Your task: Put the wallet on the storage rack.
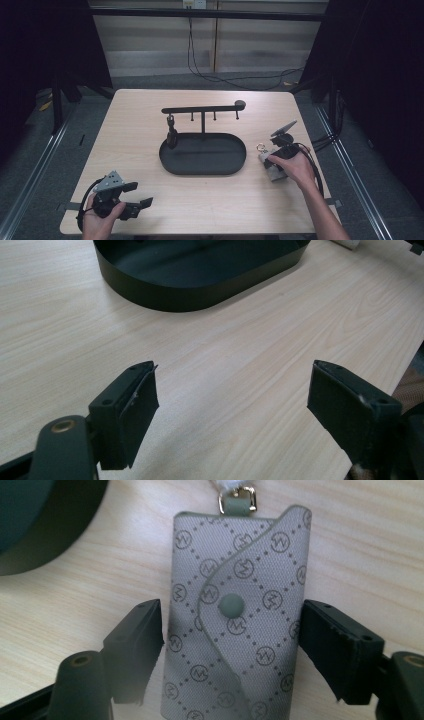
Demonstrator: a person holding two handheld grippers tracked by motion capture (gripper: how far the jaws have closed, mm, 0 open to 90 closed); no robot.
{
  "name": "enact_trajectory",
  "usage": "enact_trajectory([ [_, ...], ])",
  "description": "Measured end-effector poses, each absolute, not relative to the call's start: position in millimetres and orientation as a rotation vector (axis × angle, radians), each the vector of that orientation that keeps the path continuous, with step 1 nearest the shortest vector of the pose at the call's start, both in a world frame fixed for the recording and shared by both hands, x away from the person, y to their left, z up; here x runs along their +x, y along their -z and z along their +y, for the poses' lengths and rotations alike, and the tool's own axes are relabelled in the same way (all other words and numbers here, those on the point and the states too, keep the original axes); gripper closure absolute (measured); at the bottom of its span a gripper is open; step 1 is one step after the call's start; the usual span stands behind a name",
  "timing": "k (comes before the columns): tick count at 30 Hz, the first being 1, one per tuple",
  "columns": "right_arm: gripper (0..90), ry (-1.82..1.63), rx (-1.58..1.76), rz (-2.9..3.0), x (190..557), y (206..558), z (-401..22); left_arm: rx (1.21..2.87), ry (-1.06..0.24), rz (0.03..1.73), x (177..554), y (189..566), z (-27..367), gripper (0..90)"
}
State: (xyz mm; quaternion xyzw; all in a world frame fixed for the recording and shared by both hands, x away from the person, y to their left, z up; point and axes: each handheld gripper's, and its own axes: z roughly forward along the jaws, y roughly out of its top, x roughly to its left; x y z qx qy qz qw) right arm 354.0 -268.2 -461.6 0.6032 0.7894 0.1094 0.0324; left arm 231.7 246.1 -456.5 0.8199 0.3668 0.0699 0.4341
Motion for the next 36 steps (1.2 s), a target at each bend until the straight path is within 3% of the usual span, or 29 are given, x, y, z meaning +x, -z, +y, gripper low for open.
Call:
enact_trajectory([
  [27,26.1,-0.225,1.899,2.420,362.6,474.8,-260.0,2.054,-0.153,0.892,235.9,458.5,247.4,18.5],
  [36,32.3,-0.191,1.937,2.414,367.2,470.8,-258.4,2.052,-0.152,0.895,236.3,458.5,248.6,18.5],
])
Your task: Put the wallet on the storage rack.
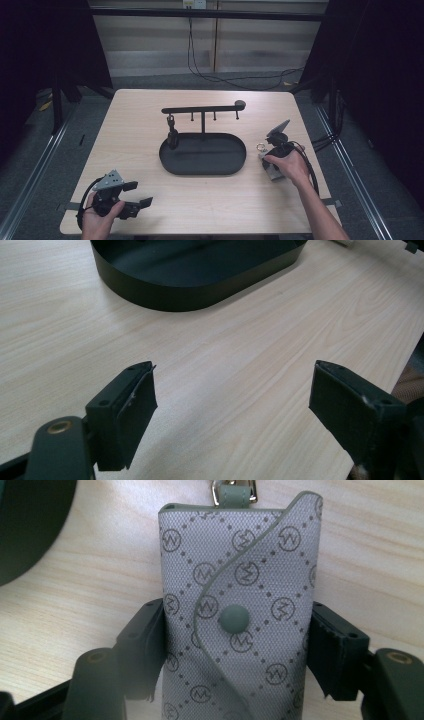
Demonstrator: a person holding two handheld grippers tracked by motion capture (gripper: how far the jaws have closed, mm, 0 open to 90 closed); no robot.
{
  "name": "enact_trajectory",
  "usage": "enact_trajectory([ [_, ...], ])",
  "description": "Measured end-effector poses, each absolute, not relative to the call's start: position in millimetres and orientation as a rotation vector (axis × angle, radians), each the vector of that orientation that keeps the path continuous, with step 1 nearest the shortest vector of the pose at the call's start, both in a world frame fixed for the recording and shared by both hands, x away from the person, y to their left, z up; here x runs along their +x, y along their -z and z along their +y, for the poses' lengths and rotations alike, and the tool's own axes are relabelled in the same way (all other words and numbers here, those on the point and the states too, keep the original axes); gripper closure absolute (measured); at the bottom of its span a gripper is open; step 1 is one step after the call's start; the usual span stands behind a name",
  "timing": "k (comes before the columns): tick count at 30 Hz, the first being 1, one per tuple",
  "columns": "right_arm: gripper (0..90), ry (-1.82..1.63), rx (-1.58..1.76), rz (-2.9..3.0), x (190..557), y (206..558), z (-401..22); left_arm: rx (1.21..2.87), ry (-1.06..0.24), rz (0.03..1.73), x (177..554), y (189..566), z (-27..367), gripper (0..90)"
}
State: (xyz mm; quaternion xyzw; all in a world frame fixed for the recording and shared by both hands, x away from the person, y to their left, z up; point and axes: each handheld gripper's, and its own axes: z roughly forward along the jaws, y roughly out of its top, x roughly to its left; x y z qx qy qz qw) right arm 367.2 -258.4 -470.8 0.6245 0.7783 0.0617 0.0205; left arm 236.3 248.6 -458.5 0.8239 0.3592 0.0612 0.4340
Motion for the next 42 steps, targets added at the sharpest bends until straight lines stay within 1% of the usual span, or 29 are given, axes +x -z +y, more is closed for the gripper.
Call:
enact_trajectory([
  [8,33.4,-0.266,1.940,2.405,366.3,466.1,-258.4,2.050,-0.158,0.899,235.7,458.0,248.3,18.5],
  [14,33.5,-0.304,1.947,2.398,365.0,454.7,-260.9,2.056,-0.153,0.893,235.1,457.8,247.2,18.5],
  [21,33.5,-0.288,1.940,2.390,363.9,449.0,-265.9,2.062,-0.148,0.897,236.2,458.6,246.0,18.5],
  [42,33.5,-0.367,1.913,2.356,361.8,406.4,-270.1,2.075,-0.134,0.894,236.5,458.9,242.5,18.5],
])
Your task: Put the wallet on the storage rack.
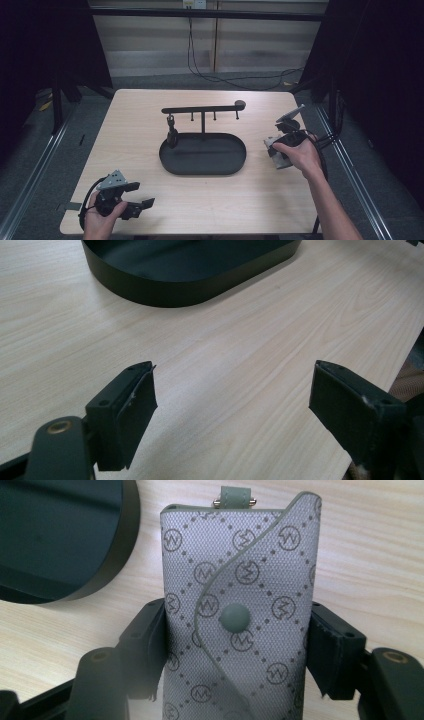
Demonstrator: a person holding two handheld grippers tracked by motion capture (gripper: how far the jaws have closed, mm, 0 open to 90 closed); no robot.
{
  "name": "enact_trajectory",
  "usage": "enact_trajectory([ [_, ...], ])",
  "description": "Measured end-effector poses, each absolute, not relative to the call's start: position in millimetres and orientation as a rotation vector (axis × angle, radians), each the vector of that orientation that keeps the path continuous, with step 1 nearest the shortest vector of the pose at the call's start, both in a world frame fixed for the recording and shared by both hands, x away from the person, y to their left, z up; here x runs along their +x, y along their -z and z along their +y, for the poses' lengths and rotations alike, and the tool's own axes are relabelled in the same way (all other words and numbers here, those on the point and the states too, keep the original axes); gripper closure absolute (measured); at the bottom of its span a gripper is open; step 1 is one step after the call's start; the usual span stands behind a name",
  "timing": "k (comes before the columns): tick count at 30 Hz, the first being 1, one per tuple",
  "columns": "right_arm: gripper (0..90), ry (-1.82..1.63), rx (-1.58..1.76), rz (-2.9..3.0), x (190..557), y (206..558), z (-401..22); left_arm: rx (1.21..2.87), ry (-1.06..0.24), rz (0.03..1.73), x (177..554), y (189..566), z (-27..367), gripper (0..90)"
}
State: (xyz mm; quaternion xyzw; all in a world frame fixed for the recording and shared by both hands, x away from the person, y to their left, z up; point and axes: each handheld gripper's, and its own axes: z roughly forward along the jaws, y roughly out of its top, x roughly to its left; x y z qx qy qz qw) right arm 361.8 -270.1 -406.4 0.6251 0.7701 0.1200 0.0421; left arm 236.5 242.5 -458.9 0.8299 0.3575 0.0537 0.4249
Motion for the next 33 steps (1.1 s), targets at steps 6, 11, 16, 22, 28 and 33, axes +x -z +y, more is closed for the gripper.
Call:
enact_trajectory([
  [6,33.5,-0.410,1.910,2.339,362.8,393.6,-272.0,2.069,-0.136,0.897,236.6,458.7,243.8,18.5],
  [11,33.5,-0.455,1.895,2.339,363.8,384.5,-268.8,2.073,-0.127,0.898,236.7,458.5,244.5,18.6],
  [16,33.5,-0.538,1.902,2.351,364.4,381.7,-265.0,2.075,-0.125,0.899,236.9,458.7,244.5,18.9],
  [22,33.4,-0.647,1.899,2.357,364.8,378.6,-258.9,2.072,-0.125,0.905,237.4,459.2,245.1,18.9],
  [28,33.5,-0.748,1.897,2.337,367.7,374.9,-248.2,2.074,-0.124,0.905,237.3,459.4,244.7,18.9],
  [33,33.5,-0.801,1.873,2.334,371.4,369.0,-235.9,2.065,-0.124,0.911,237.4,459.4,245.3,18.9],
])
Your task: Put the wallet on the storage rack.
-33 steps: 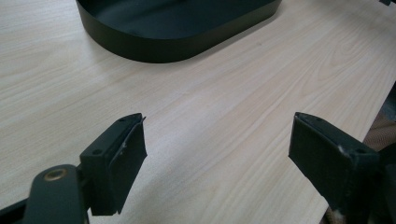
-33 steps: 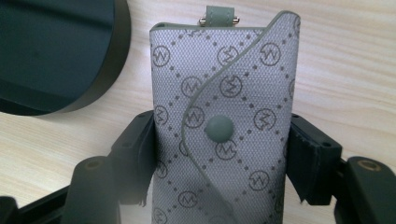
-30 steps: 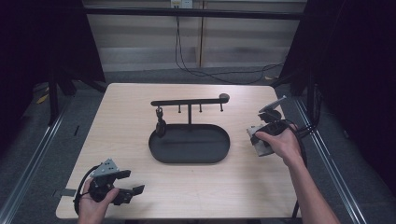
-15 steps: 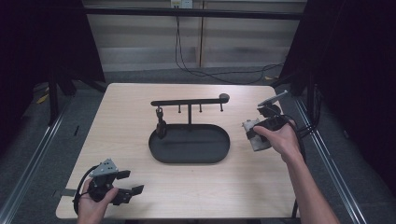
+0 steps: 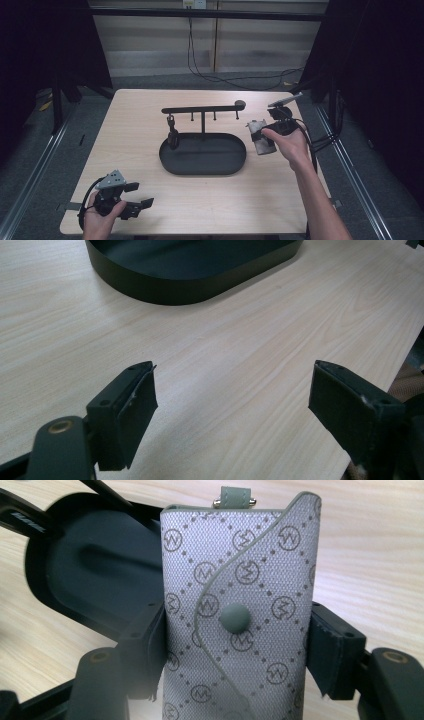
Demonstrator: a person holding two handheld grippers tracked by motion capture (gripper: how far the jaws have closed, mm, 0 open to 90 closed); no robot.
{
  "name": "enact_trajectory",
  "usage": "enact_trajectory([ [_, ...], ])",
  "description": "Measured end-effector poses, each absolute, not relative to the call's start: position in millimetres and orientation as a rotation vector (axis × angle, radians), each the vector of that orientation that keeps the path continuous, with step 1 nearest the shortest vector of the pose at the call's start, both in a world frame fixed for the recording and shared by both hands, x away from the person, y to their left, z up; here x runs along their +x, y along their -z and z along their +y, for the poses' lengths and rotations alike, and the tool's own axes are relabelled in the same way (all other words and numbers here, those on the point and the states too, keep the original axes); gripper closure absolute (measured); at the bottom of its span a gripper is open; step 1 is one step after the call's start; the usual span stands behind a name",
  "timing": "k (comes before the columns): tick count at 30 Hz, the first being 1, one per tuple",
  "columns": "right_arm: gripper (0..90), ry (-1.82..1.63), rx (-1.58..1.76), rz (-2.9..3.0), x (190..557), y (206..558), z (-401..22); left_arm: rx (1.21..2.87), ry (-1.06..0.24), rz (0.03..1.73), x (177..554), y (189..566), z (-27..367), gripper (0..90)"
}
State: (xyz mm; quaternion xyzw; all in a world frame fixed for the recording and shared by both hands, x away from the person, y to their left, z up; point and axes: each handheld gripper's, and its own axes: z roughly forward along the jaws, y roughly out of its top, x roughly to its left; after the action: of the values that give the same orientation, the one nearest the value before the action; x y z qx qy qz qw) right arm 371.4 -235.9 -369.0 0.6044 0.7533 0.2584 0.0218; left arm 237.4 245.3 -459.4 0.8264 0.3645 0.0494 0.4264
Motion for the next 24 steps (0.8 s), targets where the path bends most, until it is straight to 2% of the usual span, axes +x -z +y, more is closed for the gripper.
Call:
enact_trajectory([
  [7,33.5,-0.870,1.862,2.342,373.5,367.6,-223.1,2.072,-0.128,0.911,237.2,459.6,245.4,18.9],
  [24,33.4,-0.985,1.873,2.376,379.7,391.8,-201.4,2.075,-0.131,0.908,237.4,459.5,245.4,18.9],
])
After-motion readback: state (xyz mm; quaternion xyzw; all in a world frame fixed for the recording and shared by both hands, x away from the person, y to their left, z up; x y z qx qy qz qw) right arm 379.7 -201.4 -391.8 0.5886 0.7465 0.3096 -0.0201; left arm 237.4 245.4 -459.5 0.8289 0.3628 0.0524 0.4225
